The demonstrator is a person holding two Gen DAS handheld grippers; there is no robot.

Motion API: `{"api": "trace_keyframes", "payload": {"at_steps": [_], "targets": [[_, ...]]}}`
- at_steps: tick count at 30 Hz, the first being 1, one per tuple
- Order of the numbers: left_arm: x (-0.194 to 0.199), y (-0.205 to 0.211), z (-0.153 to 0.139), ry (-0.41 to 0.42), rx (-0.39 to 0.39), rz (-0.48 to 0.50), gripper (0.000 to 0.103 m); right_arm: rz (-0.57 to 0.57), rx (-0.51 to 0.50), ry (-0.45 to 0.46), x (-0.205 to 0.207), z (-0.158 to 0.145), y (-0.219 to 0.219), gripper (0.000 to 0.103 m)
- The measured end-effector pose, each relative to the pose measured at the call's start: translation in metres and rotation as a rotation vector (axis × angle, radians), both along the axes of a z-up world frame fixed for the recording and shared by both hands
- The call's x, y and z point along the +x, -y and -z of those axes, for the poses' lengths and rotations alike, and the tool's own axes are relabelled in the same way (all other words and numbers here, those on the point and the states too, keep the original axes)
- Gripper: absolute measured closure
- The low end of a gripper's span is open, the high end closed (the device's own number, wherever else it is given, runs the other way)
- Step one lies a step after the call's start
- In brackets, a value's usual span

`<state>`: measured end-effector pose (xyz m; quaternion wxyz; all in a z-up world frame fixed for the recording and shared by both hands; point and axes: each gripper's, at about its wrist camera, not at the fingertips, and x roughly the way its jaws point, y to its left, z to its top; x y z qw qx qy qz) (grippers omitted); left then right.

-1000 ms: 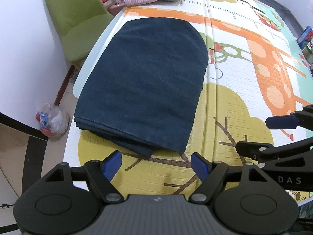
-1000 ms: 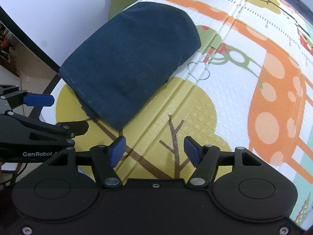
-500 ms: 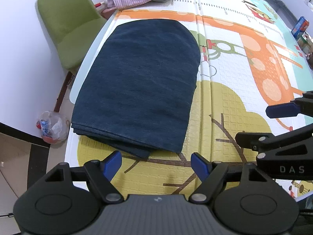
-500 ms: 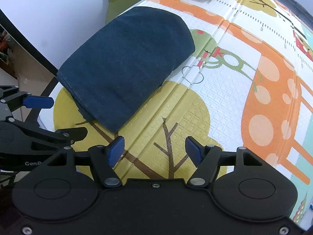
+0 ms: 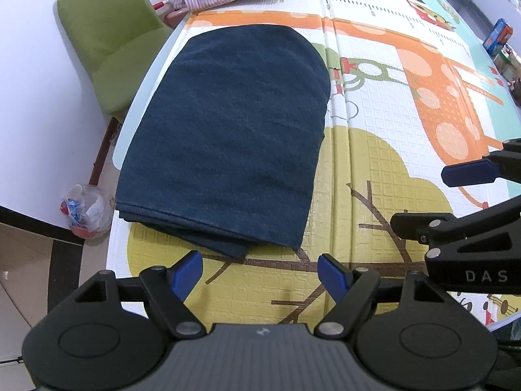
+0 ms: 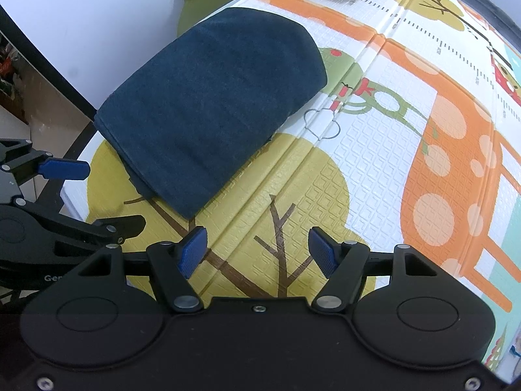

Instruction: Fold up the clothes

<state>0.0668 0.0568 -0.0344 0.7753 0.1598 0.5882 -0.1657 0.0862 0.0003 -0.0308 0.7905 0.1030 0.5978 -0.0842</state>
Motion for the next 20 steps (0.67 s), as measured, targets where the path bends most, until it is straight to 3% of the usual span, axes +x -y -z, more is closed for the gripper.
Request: {"api": "trace_keyframes", "payload": {"at_steps": [20], "targets": [[-0.0003,0.0016,0.0008,0.022,0.010,0.024,0.023,-0.037,-0.031,0.025,0.0077,-0.0054,-0.0045,0.036]]}}
